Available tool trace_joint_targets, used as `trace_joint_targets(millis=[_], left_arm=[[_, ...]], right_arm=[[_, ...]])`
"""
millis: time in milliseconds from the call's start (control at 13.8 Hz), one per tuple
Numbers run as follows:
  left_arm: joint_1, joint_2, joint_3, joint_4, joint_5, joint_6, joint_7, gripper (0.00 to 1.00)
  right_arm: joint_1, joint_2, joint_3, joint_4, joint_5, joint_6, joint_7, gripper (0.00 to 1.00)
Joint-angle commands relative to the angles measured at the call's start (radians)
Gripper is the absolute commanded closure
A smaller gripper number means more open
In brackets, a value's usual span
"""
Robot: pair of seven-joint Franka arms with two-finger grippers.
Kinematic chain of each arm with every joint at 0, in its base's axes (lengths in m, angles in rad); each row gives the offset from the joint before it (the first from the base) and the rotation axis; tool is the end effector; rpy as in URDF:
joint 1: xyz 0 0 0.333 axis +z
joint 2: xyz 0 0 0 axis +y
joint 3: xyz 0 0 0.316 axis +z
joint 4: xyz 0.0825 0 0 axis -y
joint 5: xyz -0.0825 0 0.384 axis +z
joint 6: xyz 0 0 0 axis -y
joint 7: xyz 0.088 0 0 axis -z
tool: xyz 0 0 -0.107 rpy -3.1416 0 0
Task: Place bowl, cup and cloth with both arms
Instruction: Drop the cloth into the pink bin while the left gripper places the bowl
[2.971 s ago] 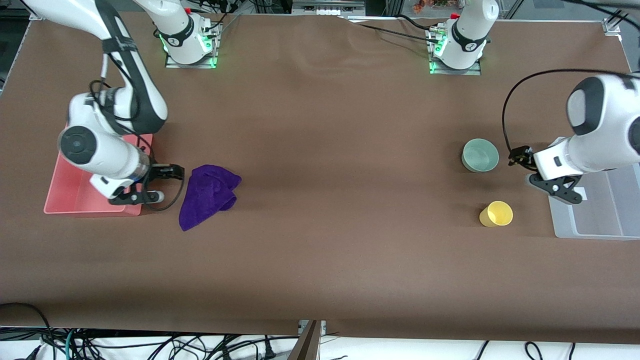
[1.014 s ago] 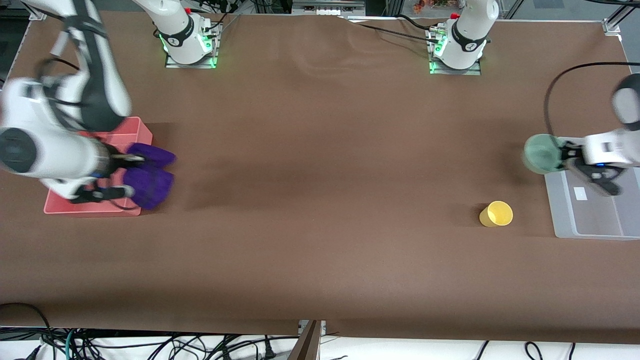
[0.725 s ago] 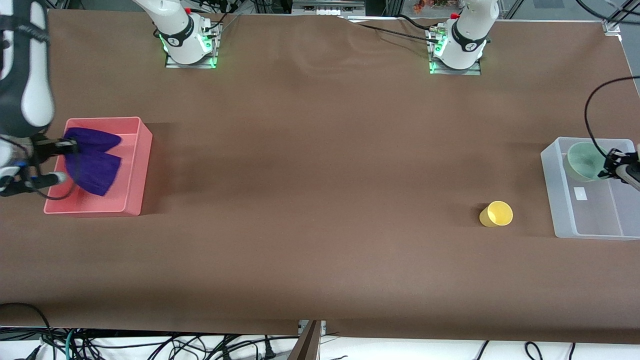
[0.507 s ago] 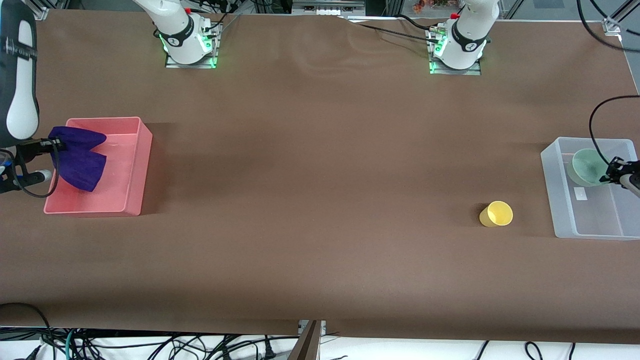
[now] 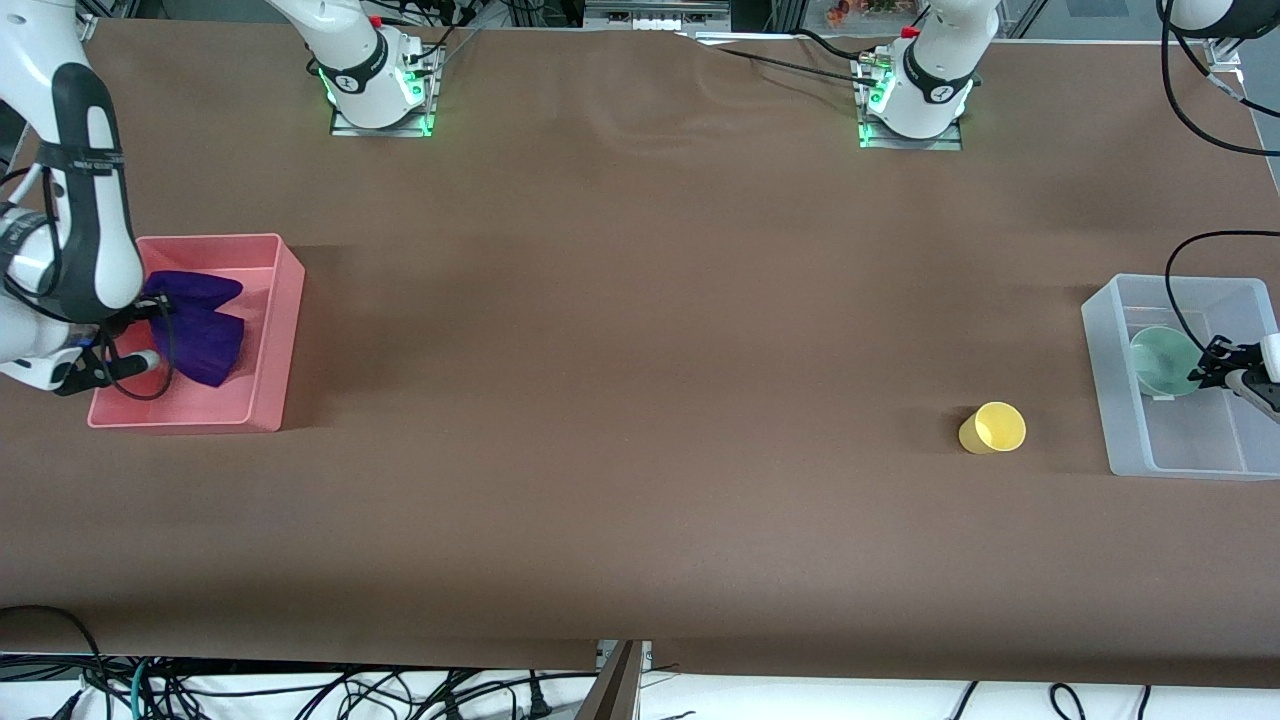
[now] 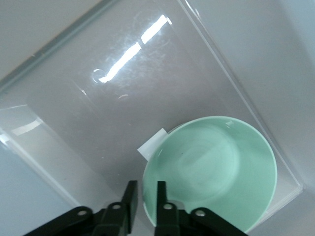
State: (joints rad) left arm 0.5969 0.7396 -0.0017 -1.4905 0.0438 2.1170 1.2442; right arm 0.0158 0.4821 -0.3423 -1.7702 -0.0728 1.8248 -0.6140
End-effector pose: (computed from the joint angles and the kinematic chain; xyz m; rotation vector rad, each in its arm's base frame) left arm 0.5812 0.3962 0.2246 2.8969 -1.0141 -0.1480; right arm 0.5777 -0.1875 0.2794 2.9986 0.4911 -0.7124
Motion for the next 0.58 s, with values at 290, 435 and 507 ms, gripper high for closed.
trace_joint_targets(millis=[290, 435, 507], left_arm=[[-0.09, -0.17, -0.07, 0.033, 0.001, -0.218, -0.211, 0.0], [-0.141, -0.178, -0.102, 0.032, -0.001, -0.233, -0.412, 0.0], [-0.155, -0.174, -0.131, 0.029, -0.019, -0.233, -0.519, 0.0]], right_arm=[[0.001, 0.018, 0.0, -0.005, 0.071, 0.036, -0.006, 0.0], [0.001, -0.058, 0.0, 0.056, 0.166, -0.008, -0.006, 0.0], [0.003, -0.097, 0.005, 0.105, 0.174, -0.051, -0.006, 0.0]])
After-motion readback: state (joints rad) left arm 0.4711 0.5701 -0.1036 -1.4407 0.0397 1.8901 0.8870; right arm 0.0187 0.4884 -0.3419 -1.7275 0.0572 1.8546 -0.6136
